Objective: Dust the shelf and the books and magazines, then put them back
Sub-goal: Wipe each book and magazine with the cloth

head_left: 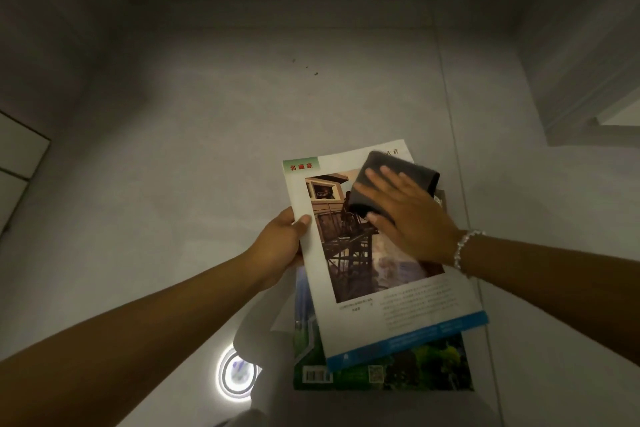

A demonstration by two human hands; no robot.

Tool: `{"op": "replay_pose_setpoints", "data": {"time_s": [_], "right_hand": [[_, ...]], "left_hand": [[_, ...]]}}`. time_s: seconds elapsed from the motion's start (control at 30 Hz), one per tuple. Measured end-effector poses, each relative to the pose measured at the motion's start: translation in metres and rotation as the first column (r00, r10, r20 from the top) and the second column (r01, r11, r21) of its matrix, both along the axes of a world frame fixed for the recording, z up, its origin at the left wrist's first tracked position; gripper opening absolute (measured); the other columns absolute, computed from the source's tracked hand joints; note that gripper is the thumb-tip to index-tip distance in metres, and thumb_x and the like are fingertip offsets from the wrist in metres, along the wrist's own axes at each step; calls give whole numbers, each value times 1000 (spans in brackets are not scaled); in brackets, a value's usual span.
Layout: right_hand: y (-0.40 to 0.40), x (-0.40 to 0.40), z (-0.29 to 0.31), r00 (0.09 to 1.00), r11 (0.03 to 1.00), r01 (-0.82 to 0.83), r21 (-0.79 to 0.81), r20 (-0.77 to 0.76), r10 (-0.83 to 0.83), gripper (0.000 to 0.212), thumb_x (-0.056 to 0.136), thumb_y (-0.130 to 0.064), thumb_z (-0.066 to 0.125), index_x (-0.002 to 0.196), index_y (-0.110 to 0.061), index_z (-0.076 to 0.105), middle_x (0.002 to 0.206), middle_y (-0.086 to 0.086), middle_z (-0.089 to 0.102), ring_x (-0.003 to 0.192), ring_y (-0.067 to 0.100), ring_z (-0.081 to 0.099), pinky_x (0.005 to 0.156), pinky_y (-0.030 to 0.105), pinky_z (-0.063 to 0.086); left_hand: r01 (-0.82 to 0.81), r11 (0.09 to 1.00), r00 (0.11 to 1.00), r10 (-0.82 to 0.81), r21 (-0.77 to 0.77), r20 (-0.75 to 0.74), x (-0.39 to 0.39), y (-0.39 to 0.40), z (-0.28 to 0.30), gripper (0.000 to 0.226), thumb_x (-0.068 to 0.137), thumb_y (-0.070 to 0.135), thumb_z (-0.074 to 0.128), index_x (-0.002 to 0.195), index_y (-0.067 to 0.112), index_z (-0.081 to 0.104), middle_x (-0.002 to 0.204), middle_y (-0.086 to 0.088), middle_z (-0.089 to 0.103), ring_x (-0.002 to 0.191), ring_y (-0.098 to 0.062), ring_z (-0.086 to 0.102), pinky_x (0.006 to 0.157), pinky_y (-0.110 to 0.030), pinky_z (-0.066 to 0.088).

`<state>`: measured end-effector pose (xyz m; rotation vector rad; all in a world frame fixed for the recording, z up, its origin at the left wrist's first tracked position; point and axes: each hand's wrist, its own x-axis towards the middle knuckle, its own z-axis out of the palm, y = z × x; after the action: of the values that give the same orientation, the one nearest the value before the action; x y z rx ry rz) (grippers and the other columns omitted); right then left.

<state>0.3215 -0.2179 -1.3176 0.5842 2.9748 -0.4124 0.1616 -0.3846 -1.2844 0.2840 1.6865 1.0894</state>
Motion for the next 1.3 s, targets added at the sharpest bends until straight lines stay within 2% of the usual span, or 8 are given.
{"op": "replay_pose_setpoints", "data": {"time_s": [0.2, 0.37, 0.5, 0.73, 0.9, 1.03, 1.2, 1.3], "right_hand": [[14, -30, 3, 967, 967, 252, 34, 31, -253, 83, 79, -64, -8, 151, -28, 12, 159, 2, 9, 147, 22, 0, 115, 37, -7], [-23, -29, 1, 999, 999, 38, 23, -26, -37, 67, 89, -60, -7, 148, -34, 11, 157, -5, 7, 144, 14, -7, 113, 32, -15], [-6, -24, -3, 999, 999, 3, 49, -44, 0, 62, 89, -66, -1, 143, -39, 15, 156, 2, 7, 142, 19, -5, 115, 39, -8], [19, -37, 1, 943, 943, 313, 111, 85, -323, 70, 84, -64, -1, 149, -40, 6, 158, 19, 3, 144, 39, -3, 115, 46, -4], [-11, -38, -1, 999, 992, 39, 122, 30, -43, 64, 90, -63, -1, 148, -37, 8, 158, 12, 9, 145, 35, 2, 114, 45, -8], [-6, -36, -1, 993, 987, -120, 112, -4, 121, 66, 92, -63, 6, 148, -32, 21, 155, 9, 22, 143, 29, 11, 114, 46, 3], [10, -57, 2, 954, 954, 279, 109, 81, -288, 66, 92, -63, 1, 150, -35, 8, 159, 8, 9, 146, 31, 1, 116, 44, -5], [-9, -75, 9, 968, 984, 177, 29, 175, -179, 56, 98, -54, 9, 150, -36, -2, 159, 5, -5, 145, 31, -12, 116, 45, -11]], "left_hand": [[4, 1000, 1000, -4, 16, -2, 1, 2, -3, 23, 102, 26, 38, 122, 23, 48, 123, -10, 59, 107, -28, 60, 88, -45, 53], [0, 1000, 1000, 0, 14, 8, 0, 2, -5, 30, 102, 26, 39, 129, 18, 47, 121, -12, 60, 107, -29, 61, 88, -46, 53], [10, 1000, 1000, -10, 10, -1, -1, 1, -8, 32, 101, 27, 39, 131, 18, 45, 118, -9, 61, 105, -27, 61, 90, -47, 53], [10, 1000, 1000, -10, -15, 3, -3, 2, -12, 26, 102, 27, 37, 126, 22, 45, 124, -9, 58, 110, -29, 59, 94, -51, 50], [33, 999, 999, -34, 10, 13, -4, 0, -13, 34, 101, 28, 39, 133, 18, 44, 123, -11, 59, 110, -29, 60, 95, -51, 50], [26, 1000, 1000, -26, 8, -1, -3, 1, -13, 35, 101, 27, 40, 134, 14, 43, 123, -13, 59, 110, -31, 60, 95, -52, 49], [33, 999, 999, -34, 28, 28, -4, 1, -10, 27, 102, 24, 38, 128, 19, 46, 124, -11, 58, 111, -29, 59, 95, -50, 50], [2, 999, 992, -8, 43, 126, -6, 0, -10, 33, 103, 22, 37, 134, 14, 45, 123, -12, 60, 109, -29, 60, 90, -46, 53]]}}
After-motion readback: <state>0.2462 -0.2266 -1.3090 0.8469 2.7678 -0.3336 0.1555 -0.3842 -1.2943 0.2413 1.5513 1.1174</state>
